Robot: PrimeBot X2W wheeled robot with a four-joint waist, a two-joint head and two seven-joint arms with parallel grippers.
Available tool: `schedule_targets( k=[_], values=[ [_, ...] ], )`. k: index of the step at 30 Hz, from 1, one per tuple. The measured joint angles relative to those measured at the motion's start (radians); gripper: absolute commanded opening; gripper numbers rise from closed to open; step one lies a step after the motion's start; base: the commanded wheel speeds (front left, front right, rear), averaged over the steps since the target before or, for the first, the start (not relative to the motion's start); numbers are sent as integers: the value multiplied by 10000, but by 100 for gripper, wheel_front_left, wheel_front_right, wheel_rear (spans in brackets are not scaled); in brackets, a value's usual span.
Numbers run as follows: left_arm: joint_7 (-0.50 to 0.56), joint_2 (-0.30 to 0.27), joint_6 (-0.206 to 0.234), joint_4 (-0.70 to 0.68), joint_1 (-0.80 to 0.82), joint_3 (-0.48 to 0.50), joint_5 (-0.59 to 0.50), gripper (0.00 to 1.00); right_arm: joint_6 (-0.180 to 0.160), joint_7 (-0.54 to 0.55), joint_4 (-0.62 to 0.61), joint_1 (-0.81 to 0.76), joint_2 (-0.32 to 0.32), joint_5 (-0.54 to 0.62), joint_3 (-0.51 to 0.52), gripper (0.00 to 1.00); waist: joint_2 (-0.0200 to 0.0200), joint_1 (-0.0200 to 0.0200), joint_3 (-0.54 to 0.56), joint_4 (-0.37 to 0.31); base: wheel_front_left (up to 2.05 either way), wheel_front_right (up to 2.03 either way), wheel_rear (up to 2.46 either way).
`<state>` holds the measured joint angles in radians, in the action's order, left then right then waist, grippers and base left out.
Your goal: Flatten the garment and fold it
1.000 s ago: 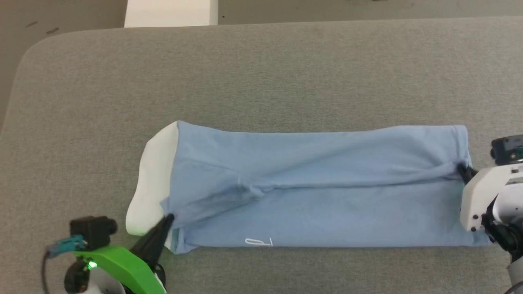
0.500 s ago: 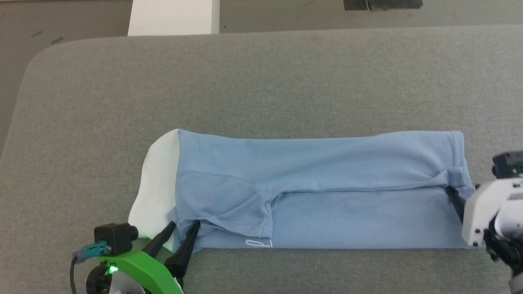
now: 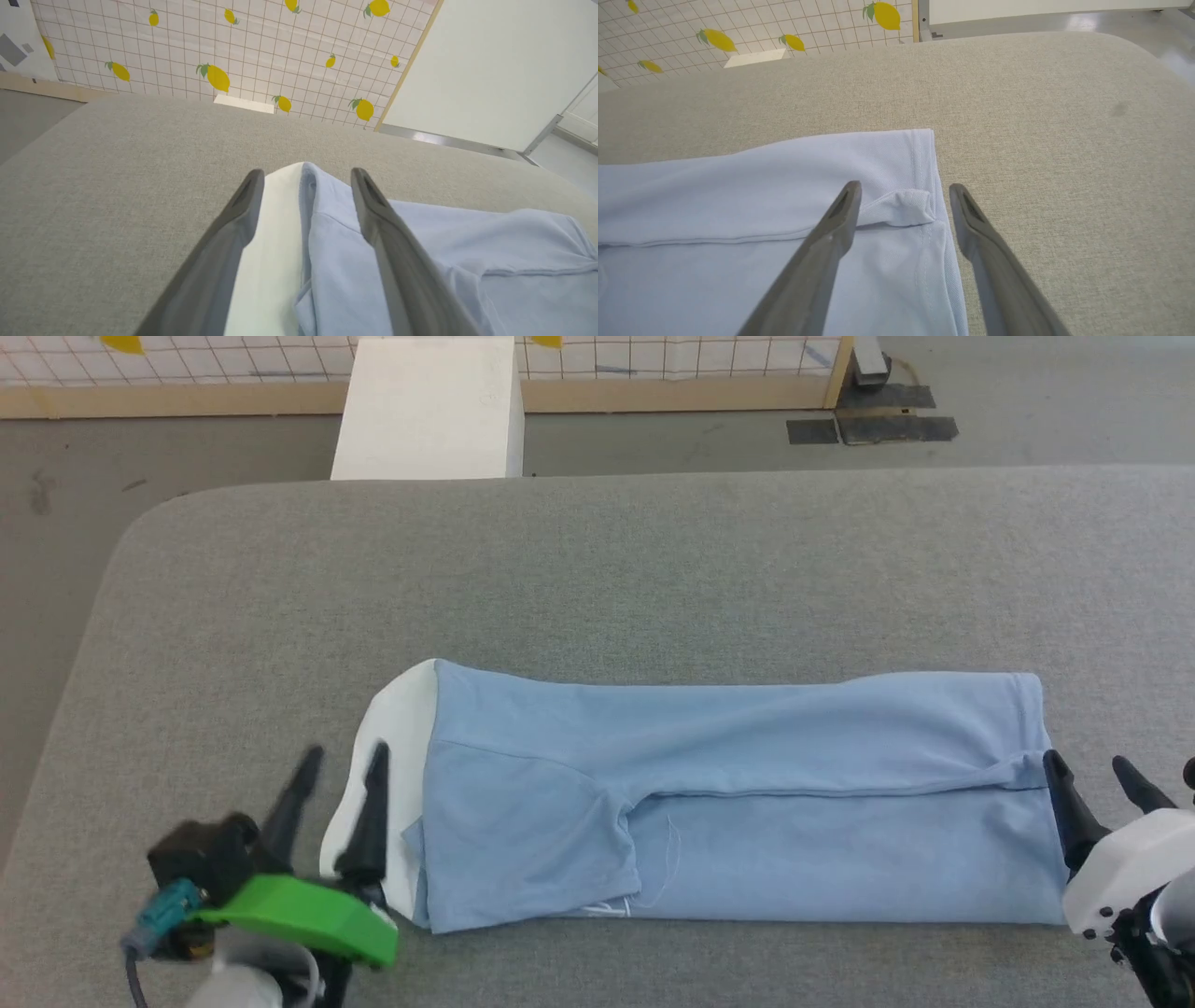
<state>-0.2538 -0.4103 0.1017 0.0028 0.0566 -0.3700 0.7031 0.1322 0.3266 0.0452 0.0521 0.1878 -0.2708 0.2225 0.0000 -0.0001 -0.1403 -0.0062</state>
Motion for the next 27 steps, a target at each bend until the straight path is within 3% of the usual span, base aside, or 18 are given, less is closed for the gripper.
schedule_targets(
  k=[4, 8, 13, 27],
  values=[
    [-35, 610, 12, 31, 422, 984, -1701, 100, 0, -692, 159, 40, -372, 134, 359, 100, 0, 0, 56, 55, 0, 0, 0],
    [-35, 1256, -276, 253, 682, 1645, -2917, 100, 0, -901, 761, 413, -734, 280, 654, 100, 0, 0, 94, 69, 0, 0, 0],
    [-35, 1896, -560, 702, 885, 2497, -3839, 100, 0, -754, 1756, 1186, -1003, 374, 947, 100, 0, 0, 115, 42, 0, 0, 0],
    [-35, 3018, -1649, 1388, 1118, 3751, -4959, 100, 0, 2276, 4943, 3372, -1074, 1810, 2723, 100, 0, 1, -182, 217, 0, 0, 0]
  ],
)
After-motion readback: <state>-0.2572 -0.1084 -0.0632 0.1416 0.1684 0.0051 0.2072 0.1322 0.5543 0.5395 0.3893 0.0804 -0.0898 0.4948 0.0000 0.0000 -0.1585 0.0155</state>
